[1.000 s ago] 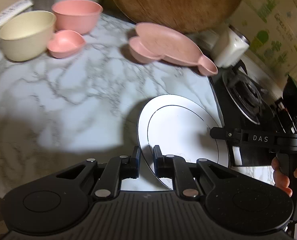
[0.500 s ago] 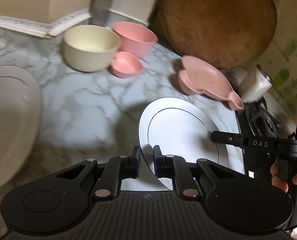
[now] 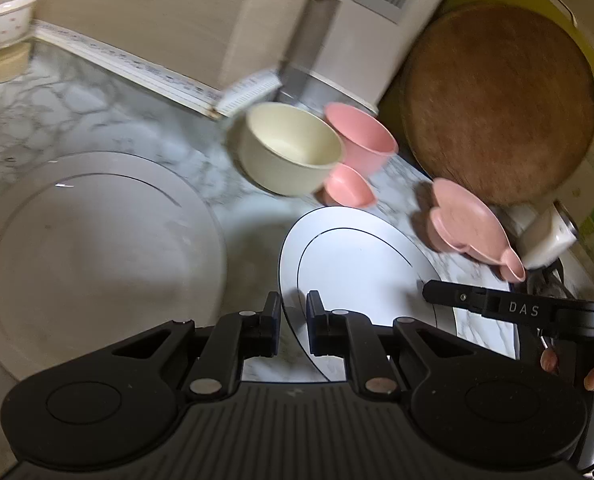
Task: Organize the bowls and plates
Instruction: 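Lift the smaller white plate with both grippers toward the large plate, then lower the smaller plate onto the large white plate and open both grippers, then withdraw both grippers and move them toward the pink bear-shaped plate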
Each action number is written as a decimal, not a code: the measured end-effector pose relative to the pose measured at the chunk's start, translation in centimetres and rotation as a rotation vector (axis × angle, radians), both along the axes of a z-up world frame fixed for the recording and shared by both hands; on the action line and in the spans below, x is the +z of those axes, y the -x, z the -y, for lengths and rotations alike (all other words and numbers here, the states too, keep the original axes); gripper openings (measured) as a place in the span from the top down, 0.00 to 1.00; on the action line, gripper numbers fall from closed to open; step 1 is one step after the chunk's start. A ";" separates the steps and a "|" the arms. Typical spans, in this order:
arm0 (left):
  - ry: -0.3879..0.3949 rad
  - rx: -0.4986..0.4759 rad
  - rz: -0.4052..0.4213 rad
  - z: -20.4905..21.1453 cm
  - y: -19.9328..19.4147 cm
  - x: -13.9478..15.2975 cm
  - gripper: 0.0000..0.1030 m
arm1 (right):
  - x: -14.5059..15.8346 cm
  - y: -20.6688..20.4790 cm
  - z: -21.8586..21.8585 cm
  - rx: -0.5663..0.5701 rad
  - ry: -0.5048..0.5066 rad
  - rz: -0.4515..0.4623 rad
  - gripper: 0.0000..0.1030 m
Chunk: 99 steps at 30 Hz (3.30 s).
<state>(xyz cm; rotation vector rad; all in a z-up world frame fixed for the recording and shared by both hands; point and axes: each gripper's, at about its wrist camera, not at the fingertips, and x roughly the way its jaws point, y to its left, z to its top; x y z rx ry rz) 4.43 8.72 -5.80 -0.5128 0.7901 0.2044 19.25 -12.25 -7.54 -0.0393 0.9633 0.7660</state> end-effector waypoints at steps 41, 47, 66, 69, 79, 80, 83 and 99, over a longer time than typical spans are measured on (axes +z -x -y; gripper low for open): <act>0.000 0.305 -0.063 -14.1 7.7 -3.1 0.88 | -2.6 4.3 -18.5 0.241 0.076 0.019 0.86; -0.005 0.299 -0.077 -14.2 7.2 -3.6 0.88 | -3.0 4.2 -18.8 0.242 0.089 0.023 0.86; -0.003 0.274 -0.089 -14.7 7.0 -3.7 0.88 | -3.0 4.4 -18.8 0.268 0.114 0.091 0.97; -0.009 0.272 -0.096 -14.7 7.0 -3.8 0.88 | -3.1 4.4 -18.9 0.268 0.117 0.095 0.97; -0.036 0.257 -0.122 -14.8 7.0 -3.0 0.88 | -2.8 4.5 -18.4 0.262 0.086 0.051 0.83; -0.039 0.259 -0.121 -14.8 7.0 -2.9 0.88 | -2.7 4.6 -18.4 0.266 0.086 0.053 0.82; -0.063 0.252 -0.108 -14.4 7.2 -2.4 0.88 | -2.4 5.2 -18.1 0.278 0.089 0.061 0.81; -0.234 0.148 0.043 -8.9 6.6 2.3 0.88 | 2.1 8.2 -14.9 0.280 0.020 0.184 0.56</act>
